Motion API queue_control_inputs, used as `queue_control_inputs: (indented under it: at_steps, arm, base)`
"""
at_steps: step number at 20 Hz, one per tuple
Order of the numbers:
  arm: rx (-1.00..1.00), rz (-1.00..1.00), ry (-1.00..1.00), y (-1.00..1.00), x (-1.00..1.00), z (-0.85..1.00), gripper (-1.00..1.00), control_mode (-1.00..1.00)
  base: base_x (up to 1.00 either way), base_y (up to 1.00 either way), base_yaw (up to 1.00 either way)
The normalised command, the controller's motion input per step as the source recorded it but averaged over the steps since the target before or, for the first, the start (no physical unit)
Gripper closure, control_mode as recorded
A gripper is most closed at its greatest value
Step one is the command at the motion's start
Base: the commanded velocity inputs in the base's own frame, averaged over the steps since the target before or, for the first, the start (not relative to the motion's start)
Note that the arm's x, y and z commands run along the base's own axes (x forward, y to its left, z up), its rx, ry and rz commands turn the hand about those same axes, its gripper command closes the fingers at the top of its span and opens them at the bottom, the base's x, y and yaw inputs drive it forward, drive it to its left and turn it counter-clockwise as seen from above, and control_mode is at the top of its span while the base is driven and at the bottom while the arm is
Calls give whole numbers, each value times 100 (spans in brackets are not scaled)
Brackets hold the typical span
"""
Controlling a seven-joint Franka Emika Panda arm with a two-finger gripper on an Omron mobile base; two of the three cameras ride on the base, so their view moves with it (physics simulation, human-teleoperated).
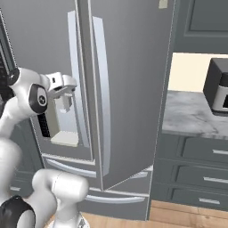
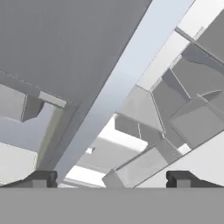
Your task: Open the fridge, grab two sodas, and place both sodas inside the bowl with ice on the dining counter.
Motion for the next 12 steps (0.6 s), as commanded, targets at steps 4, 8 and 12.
queue_control_inputs:
  at_steps: [4,8,12]
  arm:
    - [-5,0,15,-7,83,-13,-100,-100]
    - [-1,0,14,-35,42,-1,-100,-100]
    - [0,0,11,-43,27,-5,-100,-100]
  base:
    - [0,0,0]
    - [0,0,0]
    - [0,0,0]
